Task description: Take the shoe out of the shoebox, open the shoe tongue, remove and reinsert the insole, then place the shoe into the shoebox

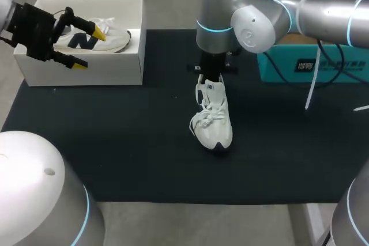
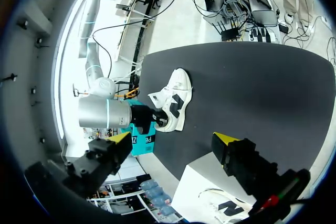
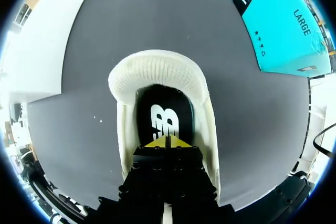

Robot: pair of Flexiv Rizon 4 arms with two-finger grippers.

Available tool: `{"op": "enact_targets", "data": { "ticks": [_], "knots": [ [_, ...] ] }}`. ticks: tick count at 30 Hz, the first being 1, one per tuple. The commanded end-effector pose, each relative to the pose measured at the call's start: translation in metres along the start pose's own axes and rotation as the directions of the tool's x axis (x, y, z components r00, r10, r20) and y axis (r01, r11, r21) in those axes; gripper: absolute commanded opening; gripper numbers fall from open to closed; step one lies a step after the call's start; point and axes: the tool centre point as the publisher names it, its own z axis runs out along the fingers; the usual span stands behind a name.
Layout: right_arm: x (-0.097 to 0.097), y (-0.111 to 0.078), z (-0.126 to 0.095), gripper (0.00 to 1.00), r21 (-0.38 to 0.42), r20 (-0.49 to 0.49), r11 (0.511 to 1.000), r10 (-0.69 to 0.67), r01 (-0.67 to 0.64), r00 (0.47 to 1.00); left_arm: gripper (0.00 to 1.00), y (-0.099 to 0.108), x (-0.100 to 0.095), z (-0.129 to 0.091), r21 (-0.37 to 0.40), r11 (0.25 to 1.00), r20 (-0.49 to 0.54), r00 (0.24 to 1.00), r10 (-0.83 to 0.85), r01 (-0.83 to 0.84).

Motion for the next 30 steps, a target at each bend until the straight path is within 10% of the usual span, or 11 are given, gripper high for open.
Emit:
{"op": "enact_targets", "data": {
  "ticks": [1, 6, 20, 30],
  "knots": [
    [-0.007, -0.004, 0.006, 0.00, 0.007, -0.001, 1.000, 0.013, -0.013, 1.000, 1.00, 0.000, 0.000, 0.000, -0.001, 1.000, -0.003, 1.000, 0.000, 0.000],
    [-0.007, -0.004, 0.014, 0.00, 0.050, 0.011, 0.999, 0.012, -0.013, 1.000, 1.00, 0.000, 0.000, 0.000, -0.001, 1.000, -0.003, 1.000, 0.000, 0.000],
    [-0.002, -0.012, -0.048, 0.00, 0.237, 0.000, 0.972, -0.006, 0.006, 1.000, 1.00, 0.000, 0.000, 0.000, -0.001, 1.000, -0.003, 1.000, 0.000, 0.000],
    [-0.003, -0.011, -0.050, 0.00, 0.197, -0.019, 0.980, 0.011, -0.007, 1.000, 1.00, 0.000, 0.000, 0.000, -0.001, 1.000, -0.003, 1.000, 0.000, 0.000]
  ]
}}
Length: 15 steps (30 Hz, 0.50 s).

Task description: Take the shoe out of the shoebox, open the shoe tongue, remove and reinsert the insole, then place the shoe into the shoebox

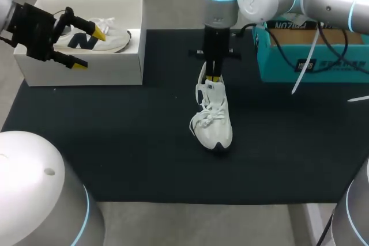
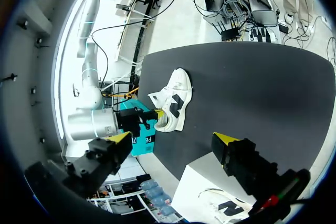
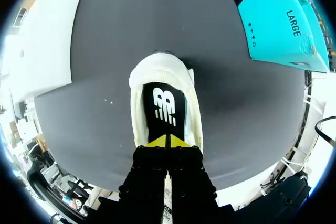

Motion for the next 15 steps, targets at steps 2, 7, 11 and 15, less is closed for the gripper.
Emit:
{"op": "enact_targets", "data": {
  "ticks": [2, 7, 11, 15],
  "knots": [
    [-0.0015, -0.0018, 0.0007, 0.00, -0.005, -0.005, 1.000, 0.001, -0.001, 1.000, 1.00, -0.0005, -0.0003, -0.0001, -0.001, 1.000, -0.003, 1.000, 0.000, 0.000],
    [-0.0044, -0.0056, 0.0057, 0.00, 0.015, 0.024, 1.000, -0.015, 0.014, 1.000, 1.00, -0.0005, -0.0003, -0.0001, -0.001, 1.000, -0.003, 1.000, 0.000, 0.000],
    [-0.0057, -0.0092, 0.0093, 0.00, 0.037, 0.044, 0.999, -0.030, 0.028, 0.999, 1.00, -0.0005, -0.0003, -0.0001, -0.001, 1.000, -0.003, 1.000, 0.000, 0.000],
    [-0.0049, -0.0116, 0.0104, 0.06, 0.043, 0.051, 0.998, -0.037, 0.034, 0.998, 1.00, -0.0005, -0.0003, -0.0001, -0.001, 1.000, -0.003, 1.000, 0.000, 0.000]
  ]
}}
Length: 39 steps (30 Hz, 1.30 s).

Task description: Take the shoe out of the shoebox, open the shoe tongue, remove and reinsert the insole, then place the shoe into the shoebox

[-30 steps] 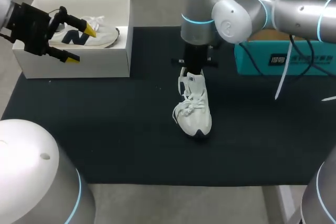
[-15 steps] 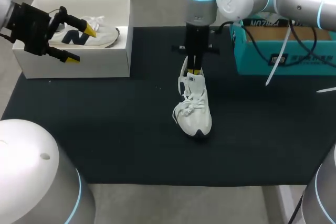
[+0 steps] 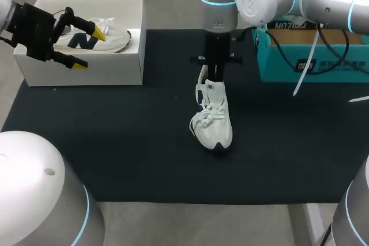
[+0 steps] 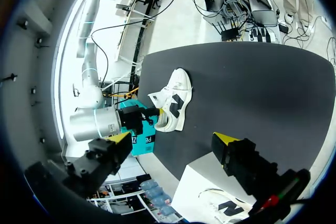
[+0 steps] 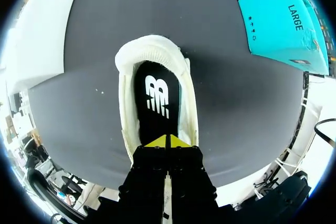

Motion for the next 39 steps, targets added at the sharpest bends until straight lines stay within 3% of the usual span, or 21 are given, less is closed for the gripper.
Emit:
{"op": "enact_targets", "data": {
  "ticks": [1, 2, 3, 25, 39],
  "knots": [
    [0.004, 0.001, 0.000, 0.32, 0.007, 0.009, 1.000, -0.002, 0.002, 1.000, 1.00, 0.000, 0.000, 0.000, -0.001, 1.000, -0.003, 1.000, 0.000, 0.000],
    [0.005, 0.001, 0.000, 0.59, 0.007, 0.009, 1.000, -0.002, 0.002, 1.000, 1.00, 0.000, 0.000, 0.000, -0.001, 1.000, -0.003, 1.000, 0.000, 0.000],
    [0.005, 0.000, -0.001, 1.00, 0.008, 0.008, 1.000, -0.003, 0.002, 1.000, 1.00, 0.000, 0.000, 0.000, -0.001, 1.000, -0.003, 1.000, 0.000, 0.000],
    [0.006, -0.011, 0.003, 1.00, 0.051, 0.017, 0.999, 0.006, -0.007, 1.000, 1.00, 0.000, 0.000, 0.000, -0.001, 1.000, -0.003, 1.000, 0.000, 0.000],
    [0.015, -0.047, -0.019, 1.00, 0.080, 0.032, 0.997, 0.001, -0.003, 0.999, 1.00, 0.000, 0.000, 0.000, -0.001, 1.000, -0.003, 1.000, 0.000, 0.000]
  ]
}}
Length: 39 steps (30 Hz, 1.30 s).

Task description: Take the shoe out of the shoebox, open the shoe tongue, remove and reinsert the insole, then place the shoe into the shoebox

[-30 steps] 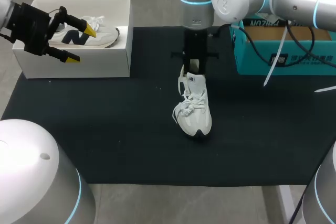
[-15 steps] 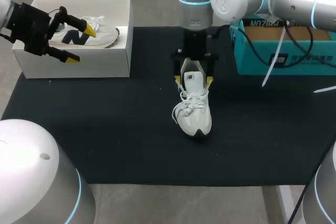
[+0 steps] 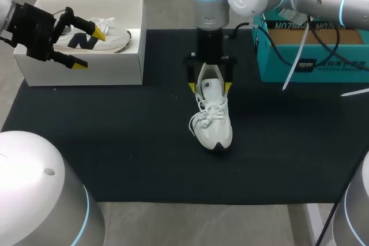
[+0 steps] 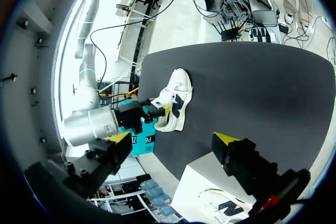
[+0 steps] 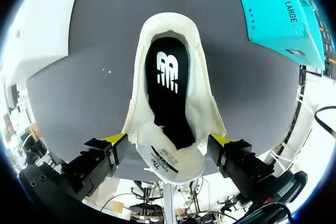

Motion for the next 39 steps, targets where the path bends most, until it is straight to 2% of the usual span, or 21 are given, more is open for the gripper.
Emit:
{"op": "enact_targets", "data": {
  "ticks": [1, 8, 9, 11, 23, 31, 39],
  "knots": [
    [0.001, -0.017, -0.002, 1.00, 0.007, -0.003, 1.000, 0.003, -0.002, 1.000, 1.00, 0.000, 0.000, 0.000, -0.001, 1.000, -0.003, 1.000, 0.000, 0.000],
    [0.002, -0.041, -0.007, 1.00, 0.027, -0.003, 0.999, 0.018, -0.017, 1.000, 1.00, 0.000, 0.000, 0.000, -0.001, 1.000, -0.003, 1.000, 0.000, 0.000],
    [0.002, -0.043, -0.008, 0.54, 0.027, -0.005, 0.999, 0.021, -0.021, 1.000, 1.00, 0.000, 0.000, 0.000, -0.001, 1.000, -0.003, 1.000, 0.000, 0.000],
    [0.001, -0.045, -0.009, 0.00, 0.015, -0.007, 0.999, 0.032, -0.032, 0.999, 1.00, 0.000, 0.000, 0.000, -0.001, 1.000, -0.003, 1.000, 0.000, 0.000],
    [-0.001, -0.039, -0.011, 0.00, 0.013, 0.014, 1.000, 0.028, -0.028, 1.000, 1.00, 0.000, 0.000, 0.000, -0.001, 1.000, -0.003, 1.000, 0.000, 0.000],
    [-0.013, -0.036, -0.010, 0.00, 0.019, 0.035, 0.999, 0.036, -0.037, 0.999, 1.00, 0.000, 0.000, 0.000, -0.001, 1.000, -0.003, 1.000, 0.000, 0.000],
    [-0.020, -0.015, 0.001, 0.00, 0.015, 0.061, 0.999, 0.027, -0.028, 0.998, 1.00, 0.000, 0.000, 0.000, -0.001, 1.000, -0.003, 1.000, 0.000, 0.000]
  ]
}}
